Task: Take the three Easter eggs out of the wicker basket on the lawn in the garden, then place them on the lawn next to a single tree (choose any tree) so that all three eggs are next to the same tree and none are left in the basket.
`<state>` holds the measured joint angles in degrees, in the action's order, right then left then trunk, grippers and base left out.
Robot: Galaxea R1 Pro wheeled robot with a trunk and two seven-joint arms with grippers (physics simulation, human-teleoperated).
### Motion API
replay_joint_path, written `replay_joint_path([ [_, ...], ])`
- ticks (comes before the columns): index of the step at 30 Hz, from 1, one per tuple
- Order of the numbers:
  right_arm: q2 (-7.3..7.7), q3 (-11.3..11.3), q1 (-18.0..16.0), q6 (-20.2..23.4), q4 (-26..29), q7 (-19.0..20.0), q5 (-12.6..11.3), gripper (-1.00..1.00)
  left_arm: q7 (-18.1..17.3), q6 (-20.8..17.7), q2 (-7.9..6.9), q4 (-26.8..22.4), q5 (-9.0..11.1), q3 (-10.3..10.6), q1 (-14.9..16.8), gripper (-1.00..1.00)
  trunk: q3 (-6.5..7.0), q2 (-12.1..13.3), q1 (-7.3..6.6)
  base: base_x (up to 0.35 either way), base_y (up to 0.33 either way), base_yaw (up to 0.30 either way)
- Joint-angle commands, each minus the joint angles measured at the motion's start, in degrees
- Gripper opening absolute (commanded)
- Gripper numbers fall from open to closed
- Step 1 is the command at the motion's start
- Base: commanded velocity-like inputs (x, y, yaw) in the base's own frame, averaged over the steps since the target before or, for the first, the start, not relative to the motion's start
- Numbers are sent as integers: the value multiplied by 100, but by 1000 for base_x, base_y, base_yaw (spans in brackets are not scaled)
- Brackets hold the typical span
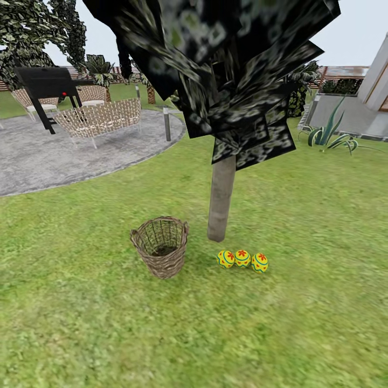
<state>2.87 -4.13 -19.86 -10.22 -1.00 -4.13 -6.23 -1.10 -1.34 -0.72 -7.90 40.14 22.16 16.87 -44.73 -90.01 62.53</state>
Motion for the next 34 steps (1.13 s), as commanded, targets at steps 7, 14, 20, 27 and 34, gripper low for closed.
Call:
replay_joint_path([
  [7, -6, 0, 66, 11, -48, 0, -18, 100, 29, -6, -72, 494, -5, 2, 0, 100, 0, 0, 0, 0, 0, 0],
  [14, -6, 0, 70, 11, -49, 0, -18, 100, 31, -6, -229, 953, -3, -1, 0, 100, 0, 0, 0, 0, 0, 0],
  [20, -6, 0, 73, 11, -49, 0, -18, 100, 31, 1, -436, 974, 0, -1, 0, 100, 0, 0, 0, 0, 0, 0],
  [27, -6, 0, 79, 11, -49, 0, -18, 100, 31, 2, -455, 974, 2, 4, 0, 100, 0, 0, 0, 0, 0, 0],
  [34, -6, 0, 79, 11, -49, 0, -19, 100, 31, 2, -455, 975, 2, -1, 0, 100, 0, 0, 0, 0, 0, 0],
])
